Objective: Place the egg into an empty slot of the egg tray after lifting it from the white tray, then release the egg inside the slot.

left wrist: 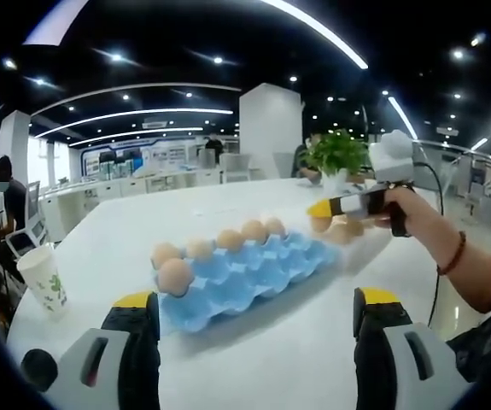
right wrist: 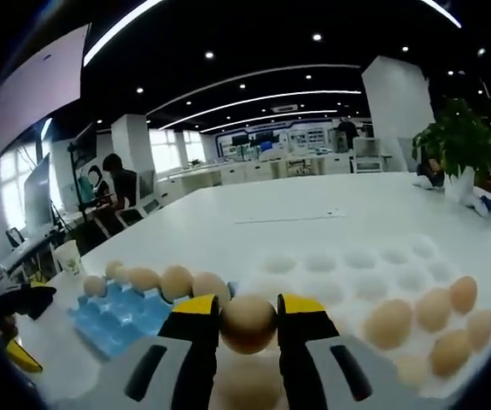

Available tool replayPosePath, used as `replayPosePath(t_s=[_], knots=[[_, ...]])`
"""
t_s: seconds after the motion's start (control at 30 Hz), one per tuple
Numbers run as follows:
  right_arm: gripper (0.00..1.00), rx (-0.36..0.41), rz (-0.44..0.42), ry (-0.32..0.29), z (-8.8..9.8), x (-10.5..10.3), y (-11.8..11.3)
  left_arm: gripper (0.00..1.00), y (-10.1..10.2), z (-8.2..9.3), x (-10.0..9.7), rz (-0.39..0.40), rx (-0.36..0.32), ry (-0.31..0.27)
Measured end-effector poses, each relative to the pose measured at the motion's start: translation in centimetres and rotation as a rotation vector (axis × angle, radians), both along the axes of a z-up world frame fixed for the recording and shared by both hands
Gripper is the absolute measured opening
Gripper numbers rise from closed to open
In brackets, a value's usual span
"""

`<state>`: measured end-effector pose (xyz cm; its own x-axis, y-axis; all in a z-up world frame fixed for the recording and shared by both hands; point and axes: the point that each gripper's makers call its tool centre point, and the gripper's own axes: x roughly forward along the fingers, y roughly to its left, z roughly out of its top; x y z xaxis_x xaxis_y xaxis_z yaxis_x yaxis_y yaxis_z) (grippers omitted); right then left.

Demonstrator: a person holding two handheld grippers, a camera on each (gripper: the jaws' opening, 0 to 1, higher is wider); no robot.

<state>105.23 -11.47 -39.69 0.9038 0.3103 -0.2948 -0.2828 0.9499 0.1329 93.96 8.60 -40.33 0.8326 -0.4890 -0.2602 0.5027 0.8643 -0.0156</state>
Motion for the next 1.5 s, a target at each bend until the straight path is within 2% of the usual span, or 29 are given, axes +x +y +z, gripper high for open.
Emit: replayPosePath(t_s=[0.67, 0.87, 1.23, 1.5], knots=[[0.27, 0.025, 0.141, -0.003, 0.4, -1.1, 5.9, 0.96, 0.4, 0.2, -0.2, 0.0, -0.012, -0.011], [0.27, 0.054, 0.209, -0.001, 1.0, -1.4, 7.6, 0.96, 0.6, 0.1, -0.2, 0.001, -0.011, -0.009], [0.27, 0.051, 0.354, -0.03, 1.3, -2.8, 11.6, 0.96, 0.6, -0.1, -0.1, 0.0, -0.011, -0.006], [0.27, 0.038, 0.401, -0.046, 1.2, -3.0, 13.7, 0.96, 0.6, -0.1, -0.2, 0.0, -0.012, -0.005]])
